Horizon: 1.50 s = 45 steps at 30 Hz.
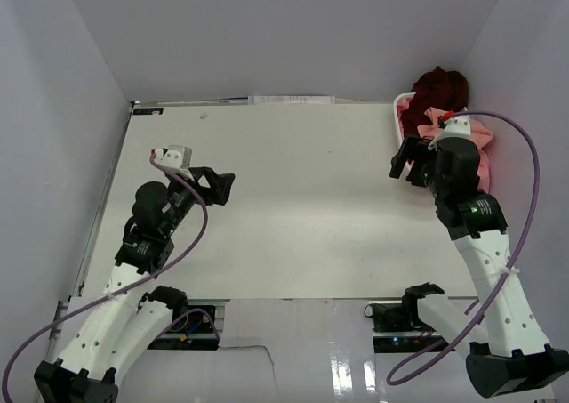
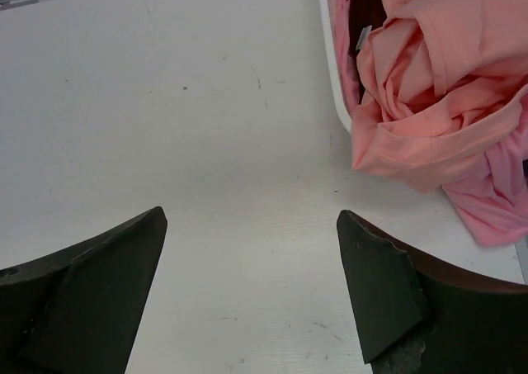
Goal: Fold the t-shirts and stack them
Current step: Grab crumpled tshirt from bin with the right arm
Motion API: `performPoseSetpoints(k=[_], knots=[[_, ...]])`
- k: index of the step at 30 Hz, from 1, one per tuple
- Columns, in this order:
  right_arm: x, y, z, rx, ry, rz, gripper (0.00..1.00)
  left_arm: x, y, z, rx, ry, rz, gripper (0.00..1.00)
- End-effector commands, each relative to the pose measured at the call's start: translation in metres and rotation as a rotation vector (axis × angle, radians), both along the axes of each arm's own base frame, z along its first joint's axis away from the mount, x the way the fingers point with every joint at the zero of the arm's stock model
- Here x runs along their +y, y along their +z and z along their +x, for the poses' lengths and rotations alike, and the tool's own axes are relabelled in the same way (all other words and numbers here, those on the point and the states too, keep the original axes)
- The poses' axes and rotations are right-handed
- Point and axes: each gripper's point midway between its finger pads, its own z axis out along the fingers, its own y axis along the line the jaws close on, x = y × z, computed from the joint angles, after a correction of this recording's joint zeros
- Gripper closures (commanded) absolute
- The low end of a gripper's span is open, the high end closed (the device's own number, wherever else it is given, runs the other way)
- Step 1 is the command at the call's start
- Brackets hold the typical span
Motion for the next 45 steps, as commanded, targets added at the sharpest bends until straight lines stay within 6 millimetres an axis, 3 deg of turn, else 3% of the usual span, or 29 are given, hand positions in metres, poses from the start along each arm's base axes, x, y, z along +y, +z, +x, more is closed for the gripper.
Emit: performPoseSetpoints(k=[1, 3, 5, 7, 8, 10, 13, 16, 17, 19, 28, 33, 34, 40, 41, 42, 45], knots=[[-0.004, 0.009, 0.006, -0.026, -0.035, 0.002, 0.10, -0.008, 0.021, -0.012, -0.148, -0.079, -0.003, 0.02], [-0.006, 0.008, 0.007, -0.023, -0.051, 0.000, 0.10, -0.009, 0.041, -0.023, -0.239, -0.104, -0.043, 0.02], [-0.008, 0.004, 0.007, -0.008, -0.067, -0.001, 0.10, -0.010, 0.042, -0.027, -0.239, -0.117, -0.046, 0.02], [-0.013, -0.003, 0.008, 0.012, -0.116, 0.014, 0.10, -0.011, 0.033, -0.022, -0.181, -0.111, -0.037, 0.02], [-0.025, -0.016, 0.009, 0.062, -0.195, -0.010, 0.10, -0.012, 0.038, -0.020, -0.179, -0.111, -0.037, 0.02], [-0.039, -0.030, 0.011, 0.124, -0.270, -0.018, 0.10, -0.014, 0.018, -0.008, -0.080, -0.100, -0.010, 0.02], [-0.054, -0.054, 0.021, 0.226, -0.360, -0.008, 0.10, -0.008, 0.006, 0.008, 0.015, -0.021, -0.012, 0.02], [-0.066, -0.080, 0.031, 0.282, -0.487, 0.100, 0.10, 0.001, 0.002, 0.015, 0.051, 0.042, -0.004, 0.02], [-0.061, -0.089, 0.038, 0.275, -0.483, 0.152, 0.10, 0.002, 0.002, 0.015, 0.050, 0.047, -0.002, 0.02], [-0.065, -0.104, 0.043, 0.299, -0.517, 0.153, 0.10, 0.003, 0.005, 0.012, 0.038, 0.047, -0.009, 0.02], [-0.099, -0.133, 0.056, 0.292, -0.684, 0.060, 0.10, 0.003, 0.008, 0.007, 0.008, 0.034, -0.015, 0.02], [-0.112, -0.135, 0.076, 0.284, -0.704, 0.005, 0.10, -0.002, 0.005, 0.006, 0.015, 0.004, -0.004, 0.02], [-0.123, -0.135, 0.076, 0.285, -0.733, 0.004, 0.10, -0.002, 0.004, 0.006, 0.019, 0.004, -0.001, 0.02], [-0.129, -0.142, 0.094, 0.299, -0.725, -0.018, 0.08, -0.003, 0.002, 0.007, 0.022, -0.001, 0.003, 0.02], [-0.129, -0.140, 0.099, 0.283, -0.718, -0.017, 0.26, -0.003, 0.001, 0.008, 0.025, -0.002, 0.005, 0.02], [-0.129, -0.139, 0.099, 0.280, -0.718, -0.018, 0.51, -0.003, 0.001, 0.008, 0.026, -0.002, 0.006, 0.02], [-0.126, -0.133, 0.106, 0.264, -0.681, -0.010, 0.84, -0.004, 0.000, 0.008, 0.030, -0.004, 0.005, 0.02]])
